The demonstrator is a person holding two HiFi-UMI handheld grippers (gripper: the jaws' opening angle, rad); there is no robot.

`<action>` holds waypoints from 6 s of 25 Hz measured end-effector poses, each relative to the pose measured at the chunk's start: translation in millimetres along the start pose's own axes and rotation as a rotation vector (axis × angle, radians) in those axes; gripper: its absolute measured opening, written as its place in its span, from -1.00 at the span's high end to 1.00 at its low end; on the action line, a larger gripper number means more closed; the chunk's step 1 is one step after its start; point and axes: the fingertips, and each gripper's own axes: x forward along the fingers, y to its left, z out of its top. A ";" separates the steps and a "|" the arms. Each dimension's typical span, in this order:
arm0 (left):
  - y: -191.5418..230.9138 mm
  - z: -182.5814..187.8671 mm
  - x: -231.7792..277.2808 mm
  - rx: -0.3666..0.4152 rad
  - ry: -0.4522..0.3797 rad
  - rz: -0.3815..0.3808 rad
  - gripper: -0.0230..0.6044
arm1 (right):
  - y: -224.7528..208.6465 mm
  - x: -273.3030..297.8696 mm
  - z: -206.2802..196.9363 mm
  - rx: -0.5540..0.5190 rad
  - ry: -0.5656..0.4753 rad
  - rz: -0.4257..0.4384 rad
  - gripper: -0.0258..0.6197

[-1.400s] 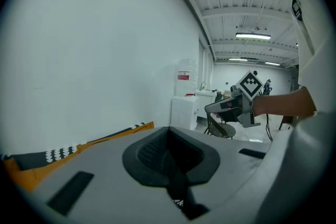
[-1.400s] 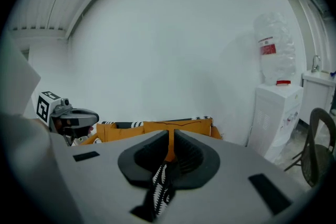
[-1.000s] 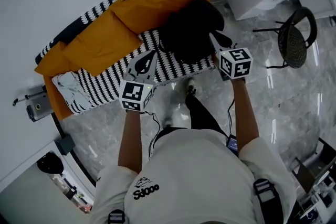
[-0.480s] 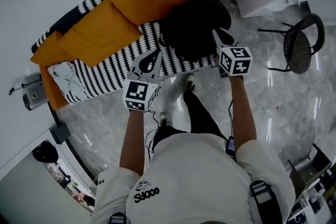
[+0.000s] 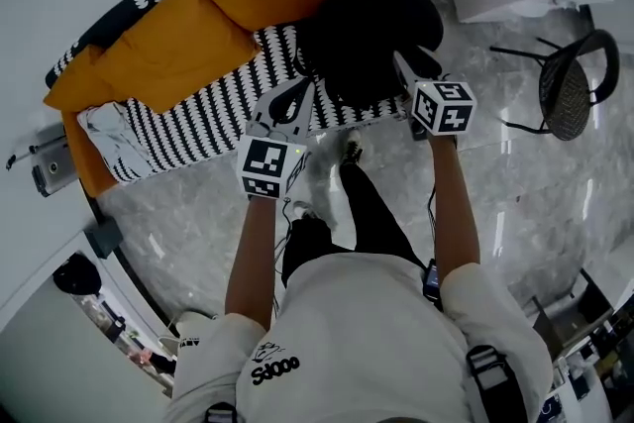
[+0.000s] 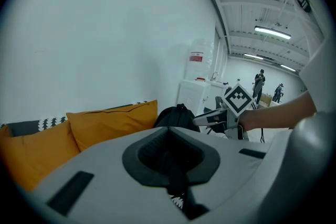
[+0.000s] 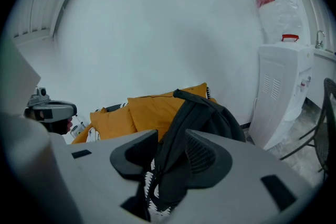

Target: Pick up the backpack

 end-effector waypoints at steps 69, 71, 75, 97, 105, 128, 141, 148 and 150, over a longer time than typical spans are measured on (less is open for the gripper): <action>52.2 -28.8 25.7 -0.101 0.071 0.049 0.86 | 8.1 127.9 42.1 0.246 -0.291 0.212 0.76; 56.1 -27.7 16.8 -0.101 0.064 0.041 0.86 | 17.0 120.7 45.2 0.222 -0.291 0.208 0.77; 66.3 -22.3 -1.9 -0.092 0.053 0.010 0.86 | 41.1 104.7 58.1 0.142 -0.299 0.197 0.77; 127.0 22.4 -94.0 -0.004 0.011 -0.105 0.86 | 173.4 35.3 78.1 -0.005 -0.284 0.185 0.77; 127.2 36.5 -115.8 0.037 -0.016 -0.117 0.86 | 204.7 -0.9 88.3 -0.053 -0.293 0.197 0.77; 113.7 180.3 -190.0 0.173 -0.265 -0.123 0.86 | 291.1 -196.5 249.4 -0.317 -0.534 0.141 0.77; 75.2 241.9 -251.1 0.276 -0.414 -0.118 0.86 | 326.3 -269.9 266.7 -0.405 -0.569 0.026 0.77; 54.8 263.1 -283.9 0.324 -0.472 -0.130 0.86 | 338.7 -295.8 257.6 -0.421 -0.589 0.025 0.77; 51.0 267.0 -291.2 0.329 -0.488 -0.132 0.86 | 344.0 -301.0 256.3 -0.424 -0.584 0.025 0.77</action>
